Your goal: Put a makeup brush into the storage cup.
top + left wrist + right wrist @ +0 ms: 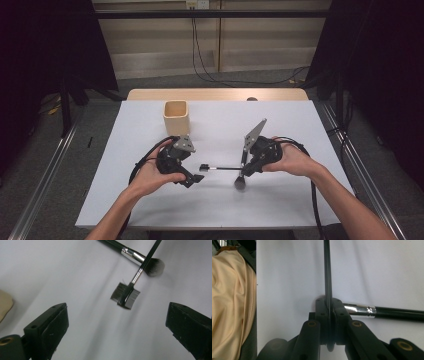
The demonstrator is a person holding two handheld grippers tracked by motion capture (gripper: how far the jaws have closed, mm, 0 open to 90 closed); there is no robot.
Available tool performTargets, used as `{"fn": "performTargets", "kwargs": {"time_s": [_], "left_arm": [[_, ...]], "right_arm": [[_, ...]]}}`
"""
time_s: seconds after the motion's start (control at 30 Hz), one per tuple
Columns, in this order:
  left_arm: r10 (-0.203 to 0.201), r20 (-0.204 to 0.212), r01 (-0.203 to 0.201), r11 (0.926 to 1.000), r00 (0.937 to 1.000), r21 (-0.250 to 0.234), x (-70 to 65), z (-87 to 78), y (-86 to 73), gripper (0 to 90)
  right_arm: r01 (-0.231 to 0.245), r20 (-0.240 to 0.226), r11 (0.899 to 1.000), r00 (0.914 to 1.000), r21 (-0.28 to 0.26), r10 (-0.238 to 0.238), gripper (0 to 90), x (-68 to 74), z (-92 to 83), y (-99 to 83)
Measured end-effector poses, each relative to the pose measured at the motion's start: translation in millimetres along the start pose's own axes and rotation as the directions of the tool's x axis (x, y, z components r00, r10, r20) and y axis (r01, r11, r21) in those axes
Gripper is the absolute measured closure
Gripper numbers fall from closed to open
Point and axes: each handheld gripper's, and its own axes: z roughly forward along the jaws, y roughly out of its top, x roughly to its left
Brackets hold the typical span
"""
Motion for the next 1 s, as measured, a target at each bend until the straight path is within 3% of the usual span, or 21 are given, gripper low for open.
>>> {"fn": "performTargets", "kwargs": {"time_s": [0.07, 0.3, 0.47, 0.5, 0.63, 0.83, 0.93, 1.0], "left_arm": [[-0.046, -0.021, 0.045, 0.9985, 0.9987, -0.031, 1.1, -1.1, -6.3, 4.6], [-0.078, -0.04, 0.076, 0.9957, 0.9962, -0.053, -0.5, -3.1, -21.2, 4.2], [-0.128, -0.056, 0.123, 0.9883, 0.9902, -0.091, -3.3, -1.5, -32.6, 4.2], [-0.138, -0.043, 0.133, 0.9869, 0.9895, -0.091, -3.7, -1.4, -34.9, 4.2], [-0.143, -0.044, 0.137, 0.9831, 0.9888, -0.121, -4.9, -4.7, -38.3, 4.0], [-0.132, -0.041, 0.126, 0.9836, 0.9904, -0.13, -7.5, -4.8, -43.3, 3.4], [-0.128, -0.055, 0.12, 0.9836, 0.9902, -0.135, -9.2, -4.1, -43.9, 3.4], [-0.126, -0.064, 0.116, 0.9832, 0.99, -0.141, -10.7, -2.9, -44.4, 3.4]], "right_arm": [[-0.016, 0.016, 1.0, 0.9997, -0.01, 0.016, 85.6, 0.3, -2.3, -3.4], [-0.065, 0.048, 0.996, 0.9965, -0.067, 0.069, 85.6, 3.2, -5.2, -17.9], [-0.089, 0.059, 0.99, 0.9936, -0.113, 0.096, 85.6, 9.8, -3.8, -25.2], [-0.091, 0.06, 0.988, 0.9933, -0.121, 0.099, 85.6, 10.6, -3.0, -26.5], [-0.119, 0.058, 0.981, 0.9898, -0.155, 0.13, 85.6, 13.4, 0.1, -32.7], [-0.171, 0.047, 0.957, 0.9813, -0.233, 0.187, 85.7, 14.4, 3.5, -41.6], [-0.186, 0.034, 0.94, 0.9784, -0.286, 0.204, 85.7, 13.6, 6.0, -46.7], [-0.188, 0.037, 0.937, 0.9773, -0.296, 0.208, 85.7, 14.2, 6.5, -47.7]]}}
